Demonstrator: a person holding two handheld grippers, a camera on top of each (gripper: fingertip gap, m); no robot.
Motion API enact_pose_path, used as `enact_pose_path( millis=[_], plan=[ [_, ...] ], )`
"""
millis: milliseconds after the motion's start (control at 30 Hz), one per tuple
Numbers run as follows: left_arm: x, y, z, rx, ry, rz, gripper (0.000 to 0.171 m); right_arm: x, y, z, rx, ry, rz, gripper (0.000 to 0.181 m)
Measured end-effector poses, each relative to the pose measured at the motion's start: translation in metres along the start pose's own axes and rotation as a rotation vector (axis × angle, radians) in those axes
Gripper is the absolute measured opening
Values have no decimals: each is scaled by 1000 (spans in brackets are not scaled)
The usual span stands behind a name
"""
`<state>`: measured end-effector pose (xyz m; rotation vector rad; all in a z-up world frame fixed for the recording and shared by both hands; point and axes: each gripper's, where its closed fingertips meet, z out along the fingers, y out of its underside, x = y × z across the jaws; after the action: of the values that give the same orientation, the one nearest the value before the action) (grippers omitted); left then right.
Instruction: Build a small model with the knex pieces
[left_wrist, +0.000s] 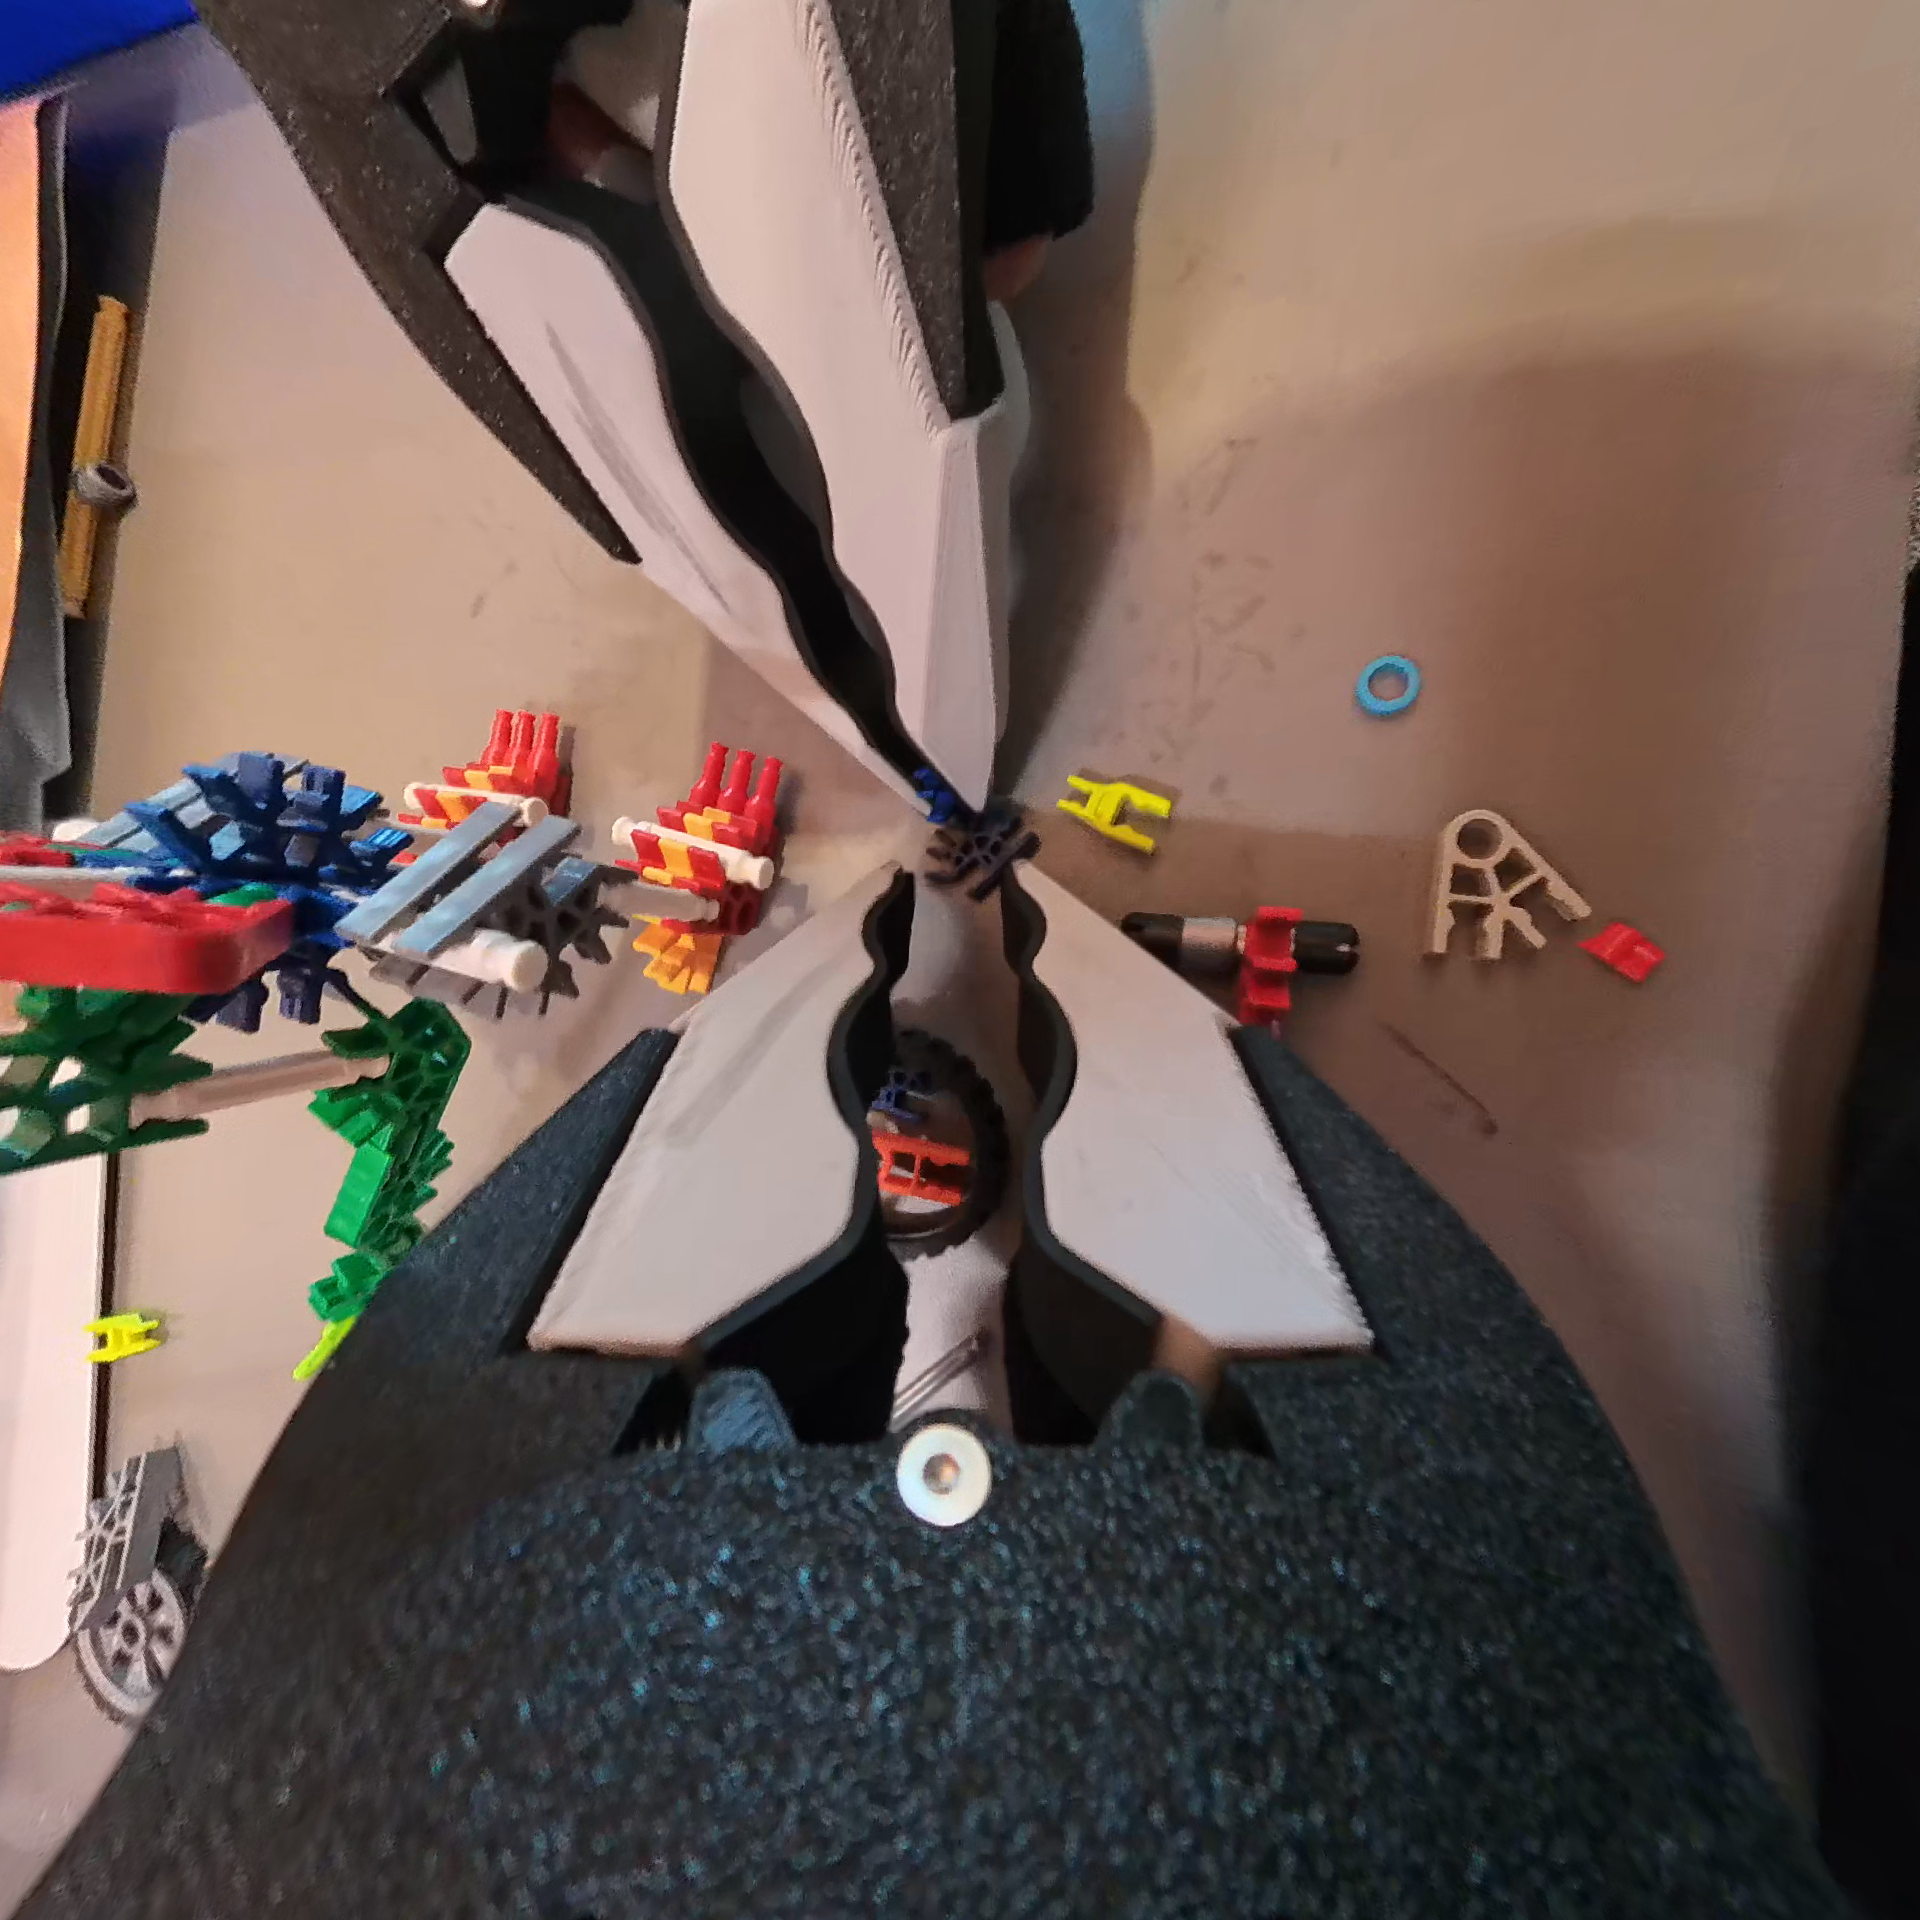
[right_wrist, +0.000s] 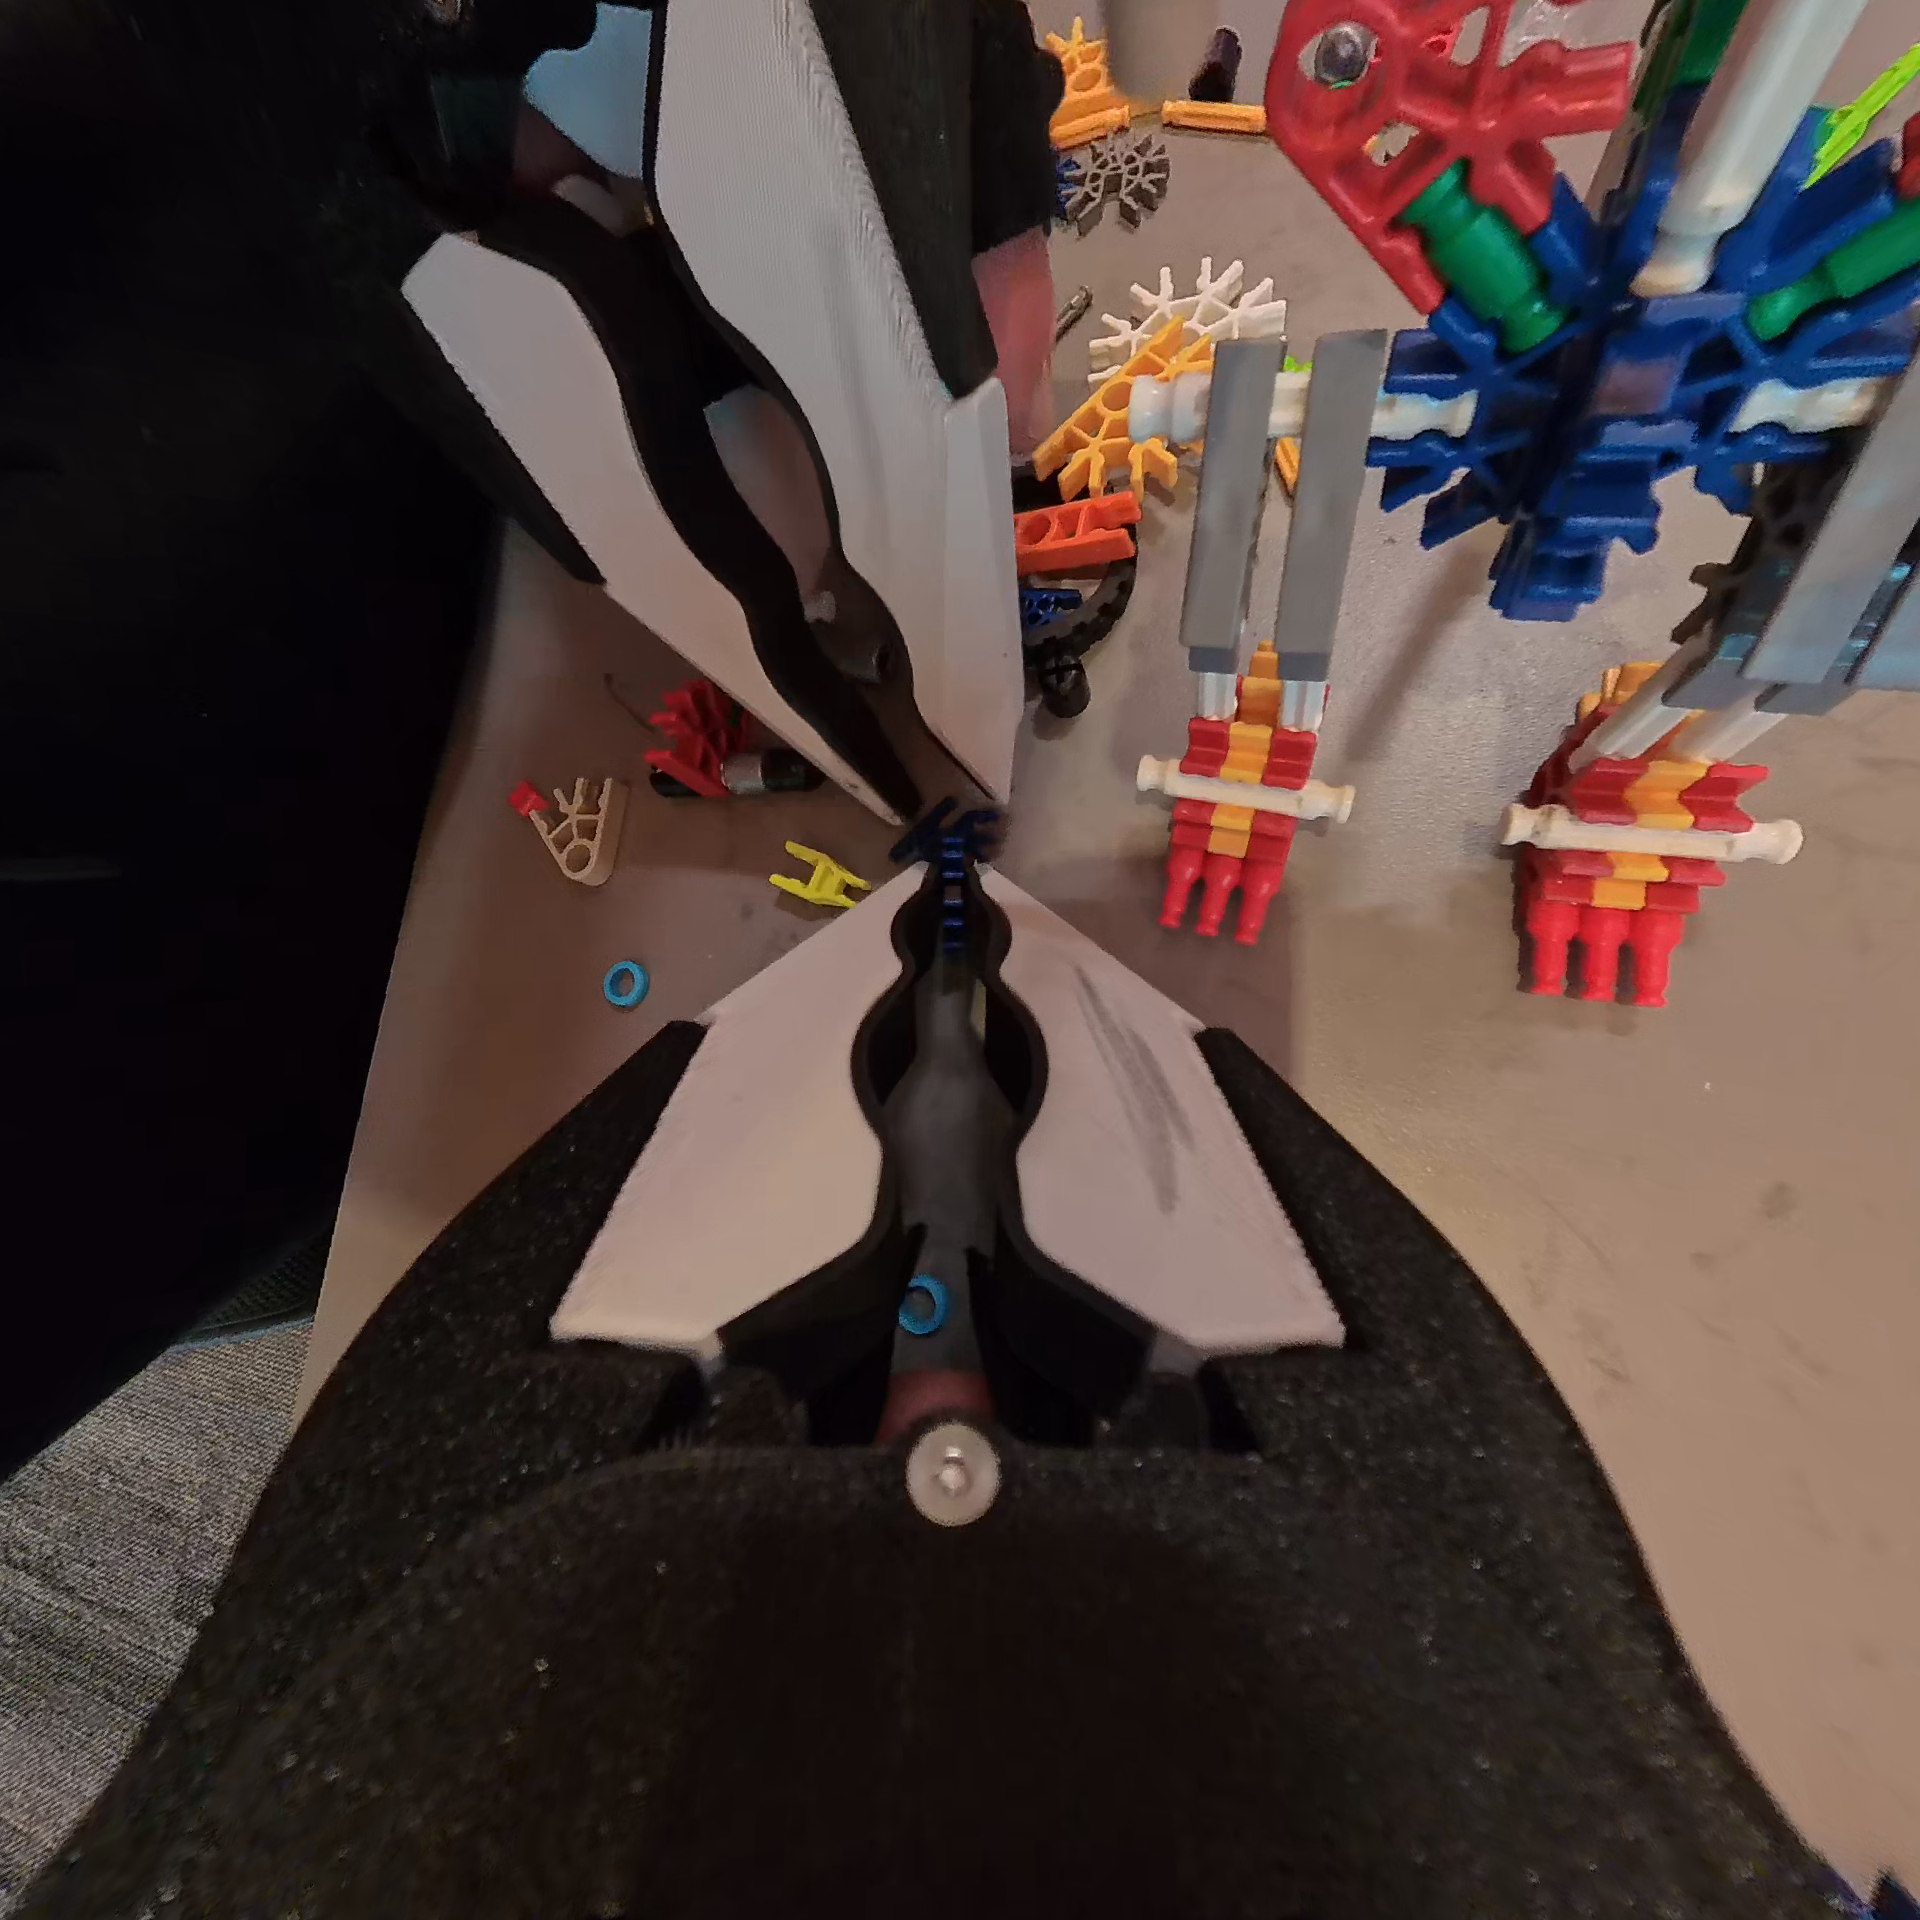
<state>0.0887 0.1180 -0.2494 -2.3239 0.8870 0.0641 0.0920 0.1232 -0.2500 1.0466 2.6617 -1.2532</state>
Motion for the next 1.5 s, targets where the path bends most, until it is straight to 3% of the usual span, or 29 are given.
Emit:
enact_pose_path(
  millis=[767,1067,1500],
  plan=[
    [3,-2,2,8,-3,40,13,5,0,-7,8,-7,34,3],
    [-2,0,1,10,-30,41,0,6,-1,-9,13,-9,42,3],
    [-9,3,-6,15,-52,10,8,7,-1,-12,15,-5,44,3]
  ],
)
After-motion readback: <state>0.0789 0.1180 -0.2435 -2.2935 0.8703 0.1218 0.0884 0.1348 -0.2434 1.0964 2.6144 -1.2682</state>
